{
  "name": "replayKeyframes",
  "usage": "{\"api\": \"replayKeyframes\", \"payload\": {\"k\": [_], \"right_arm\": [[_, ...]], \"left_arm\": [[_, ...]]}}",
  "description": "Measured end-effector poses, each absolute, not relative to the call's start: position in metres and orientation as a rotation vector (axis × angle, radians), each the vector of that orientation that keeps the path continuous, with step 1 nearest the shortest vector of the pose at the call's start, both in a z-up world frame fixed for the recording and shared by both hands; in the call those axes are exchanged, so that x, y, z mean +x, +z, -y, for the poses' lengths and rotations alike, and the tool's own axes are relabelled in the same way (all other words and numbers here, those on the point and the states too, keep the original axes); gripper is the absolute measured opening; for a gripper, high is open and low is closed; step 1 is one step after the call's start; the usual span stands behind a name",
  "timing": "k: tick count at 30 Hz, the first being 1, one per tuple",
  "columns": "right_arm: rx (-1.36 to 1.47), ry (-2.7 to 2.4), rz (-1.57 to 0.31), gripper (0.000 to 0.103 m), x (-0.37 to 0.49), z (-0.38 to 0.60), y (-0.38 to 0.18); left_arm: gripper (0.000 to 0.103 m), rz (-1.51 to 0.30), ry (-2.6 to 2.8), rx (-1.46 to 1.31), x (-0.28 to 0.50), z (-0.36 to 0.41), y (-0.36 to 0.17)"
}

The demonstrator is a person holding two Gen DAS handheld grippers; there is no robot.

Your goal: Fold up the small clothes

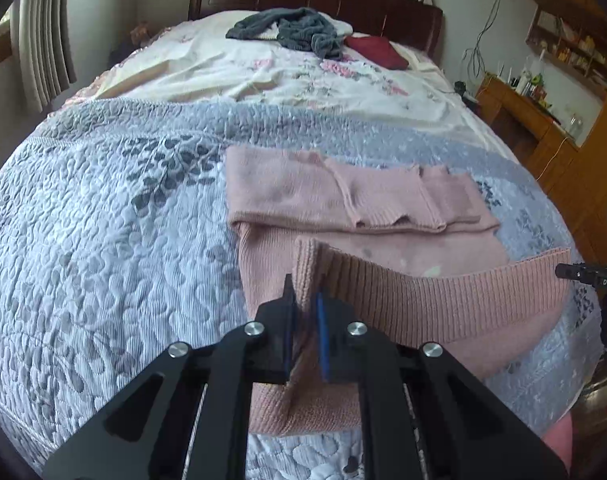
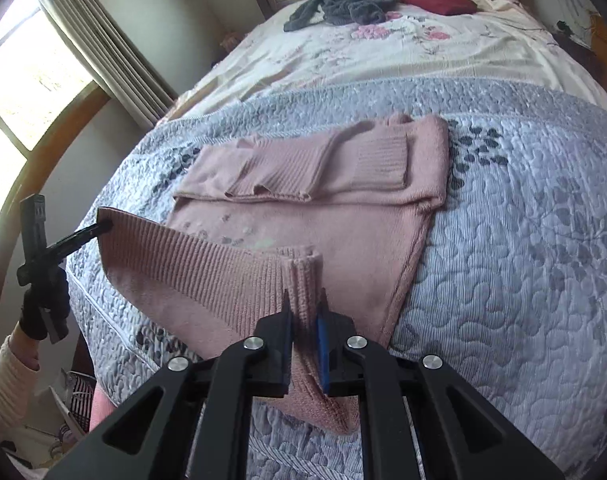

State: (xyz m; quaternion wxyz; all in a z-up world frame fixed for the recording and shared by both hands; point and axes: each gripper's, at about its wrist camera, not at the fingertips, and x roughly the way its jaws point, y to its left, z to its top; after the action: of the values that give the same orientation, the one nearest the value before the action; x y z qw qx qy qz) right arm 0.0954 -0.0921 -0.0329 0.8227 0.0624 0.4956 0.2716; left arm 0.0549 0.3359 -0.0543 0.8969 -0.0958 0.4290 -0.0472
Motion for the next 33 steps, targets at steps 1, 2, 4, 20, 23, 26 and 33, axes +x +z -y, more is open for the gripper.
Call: {"api": "replayKeyframes", "payload": {"k": [1,2,4,20,23,26,33], "right_arm": [[0.129,0.58,-1.035,0.01,0.098,0.09,-0.024],[0.125,0.582,-1.016,0.01,0.102,0.088,-0.014],[0.117,0.579,-0.983,0.01,0.113,0.084,0.001],[0.171,0.447,-0.971,0.01,0.276,0.078,0.017],[0.185,0.425,-1.021,0.01,0.301,0.073,-0.011],[0.179,0.403,-1.076,0.01,0.321,0.069,-0.043],[0.164,0.365,-1.132,0.01,0.342,0.07,-0.091]], "left_arm": [[0.008,-0.873,-0.104,-0.2,0.059,-0.335,-0.047],[0.008,-0.858,-0.109,-0.203,0.064,-0.333,-0.039],[0.008,-0.833,-0.114,-0.209,0.078,-0.331,-0.026],[0.008,-0.783,-0.024,-0.297,0.233,-0.36,-0.012],[0.008,-0.832,-0.001,-0.287,0.263,-0.358,-0.038],[0.008,-0.893,0.017,-0.259,0.284,-0.352,-0.069],[0.008,-0.982,0.056,-0.226,0.304,-0.348,-0.126]]}}
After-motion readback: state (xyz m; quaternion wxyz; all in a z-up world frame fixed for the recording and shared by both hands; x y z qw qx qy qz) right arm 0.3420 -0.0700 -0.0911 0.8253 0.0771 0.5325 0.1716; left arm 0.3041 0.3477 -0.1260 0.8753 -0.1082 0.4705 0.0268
